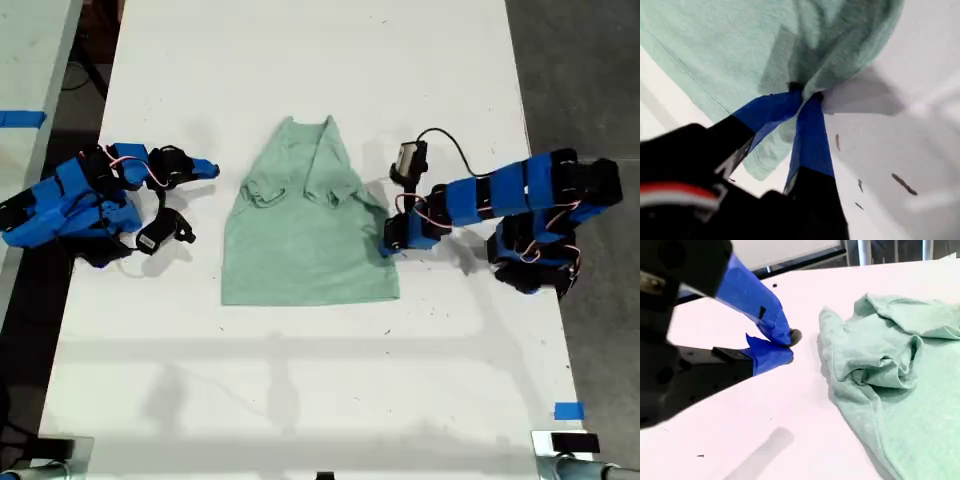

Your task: Fold t shirt

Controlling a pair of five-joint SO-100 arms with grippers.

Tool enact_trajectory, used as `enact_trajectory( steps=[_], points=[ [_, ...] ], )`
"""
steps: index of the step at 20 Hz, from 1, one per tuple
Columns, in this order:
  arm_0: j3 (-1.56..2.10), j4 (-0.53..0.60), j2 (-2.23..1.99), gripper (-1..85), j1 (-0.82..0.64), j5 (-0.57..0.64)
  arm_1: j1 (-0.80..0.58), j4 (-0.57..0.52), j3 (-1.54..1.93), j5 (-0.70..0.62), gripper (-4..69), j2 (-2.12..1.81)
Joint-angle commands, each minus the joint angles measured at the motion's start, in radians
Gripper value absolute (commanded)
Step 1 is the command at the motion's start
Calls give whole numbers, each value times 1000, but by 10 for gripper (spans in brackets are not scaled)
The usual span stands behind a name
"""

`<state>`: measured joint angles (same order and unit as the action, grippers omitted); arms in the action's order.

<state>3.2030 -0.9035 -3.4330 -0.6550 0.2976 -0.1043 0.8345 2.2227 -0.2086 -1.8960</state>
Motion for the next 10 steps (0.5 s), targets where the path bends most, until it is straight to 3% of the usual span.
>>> enact_trajectory(
  steps=[1,10],
  points=[
    [21,-5,-8,-1,-2,-5,11,141,-114,-11,2,-12],
    [21,-6,-8,-1,-5,-5,34,443,-756,-143,2,239]
  ],
)
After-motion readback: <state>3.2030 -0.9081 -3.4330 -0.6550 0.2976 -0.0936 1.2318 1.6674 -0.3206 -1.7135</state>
